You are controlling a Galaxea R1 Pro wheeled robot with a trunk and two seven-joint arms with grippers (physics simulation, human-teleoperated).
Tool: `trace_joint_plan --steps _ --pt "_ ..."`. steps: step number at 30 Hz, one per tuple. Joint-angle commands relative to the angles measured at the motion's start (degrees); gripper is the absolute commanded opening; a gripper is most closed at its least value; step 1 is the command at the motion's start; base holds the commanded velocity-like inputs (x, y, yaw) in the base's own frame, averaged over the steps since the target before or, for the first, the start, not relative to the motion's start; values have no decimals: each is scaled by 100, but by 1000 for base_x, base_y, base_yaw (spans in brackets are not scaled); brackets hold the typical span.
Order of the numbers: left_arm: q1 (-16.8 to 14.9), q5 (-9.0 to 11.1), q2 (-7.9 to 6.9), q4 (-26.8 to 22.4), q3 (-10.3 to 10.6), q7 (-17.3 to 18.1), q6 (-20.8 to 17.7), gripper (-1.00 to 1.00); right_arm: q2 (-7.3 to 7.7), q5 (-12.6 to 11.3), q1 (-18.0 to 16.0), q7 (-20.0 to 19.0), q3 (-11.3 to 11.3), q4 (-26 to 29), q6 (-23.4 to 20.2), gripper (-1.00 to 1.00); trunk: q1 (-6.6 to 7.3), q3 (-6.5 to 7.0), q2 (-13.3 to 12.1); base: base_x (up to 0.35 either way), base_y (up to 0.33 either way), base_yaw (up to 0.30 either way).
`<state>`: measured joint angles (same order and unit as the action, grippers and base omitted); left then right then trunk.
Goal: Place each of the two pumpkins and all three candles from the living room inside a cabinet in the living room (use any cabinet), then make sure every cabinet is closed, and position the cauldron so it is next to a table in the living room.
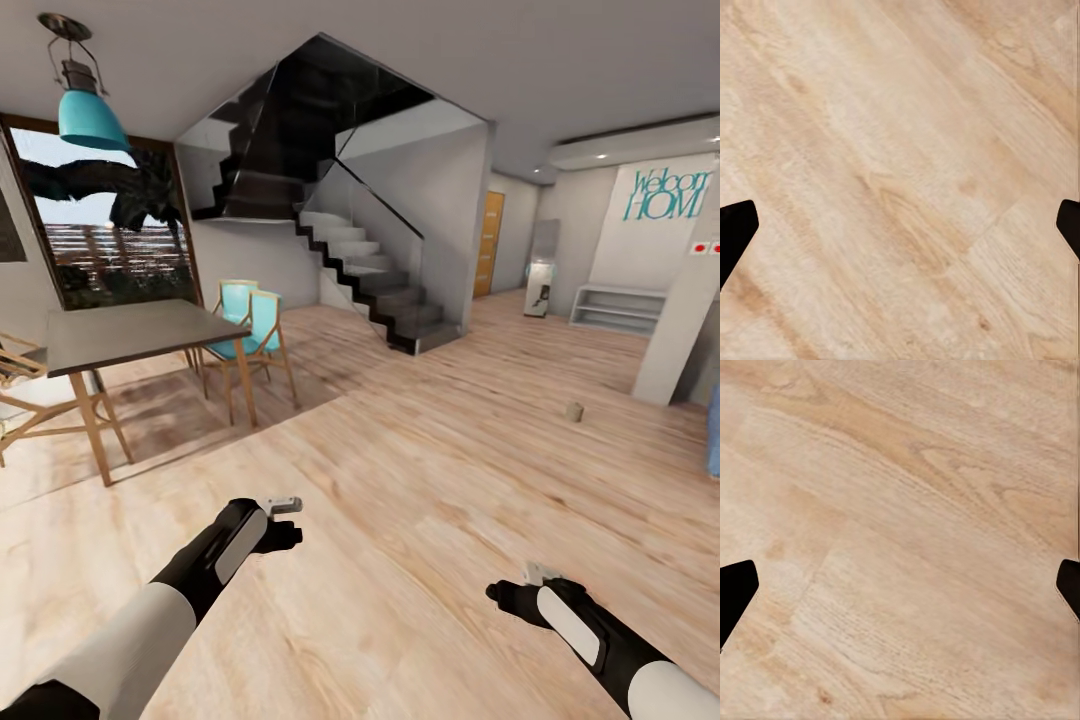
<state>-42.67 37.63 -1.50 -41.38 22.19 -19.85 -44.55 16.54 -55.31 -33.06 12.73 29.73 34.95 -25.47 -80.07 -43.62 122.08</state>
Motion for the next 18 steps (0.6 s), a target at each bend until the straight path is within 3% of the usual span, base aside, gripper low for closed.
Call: trace_joint_plan --steps 1,18 --pt "-4 60 -9 -11 31 -54 -9 100 8 -60 -7 54 43 12 -2 100 -3 -7 3 336 0 -230" --pt "-4 60 1 -11 34 -54 -5 100 8 -62 -7 60 42 3 -10 100 -3 -7 3 336 0 -273"
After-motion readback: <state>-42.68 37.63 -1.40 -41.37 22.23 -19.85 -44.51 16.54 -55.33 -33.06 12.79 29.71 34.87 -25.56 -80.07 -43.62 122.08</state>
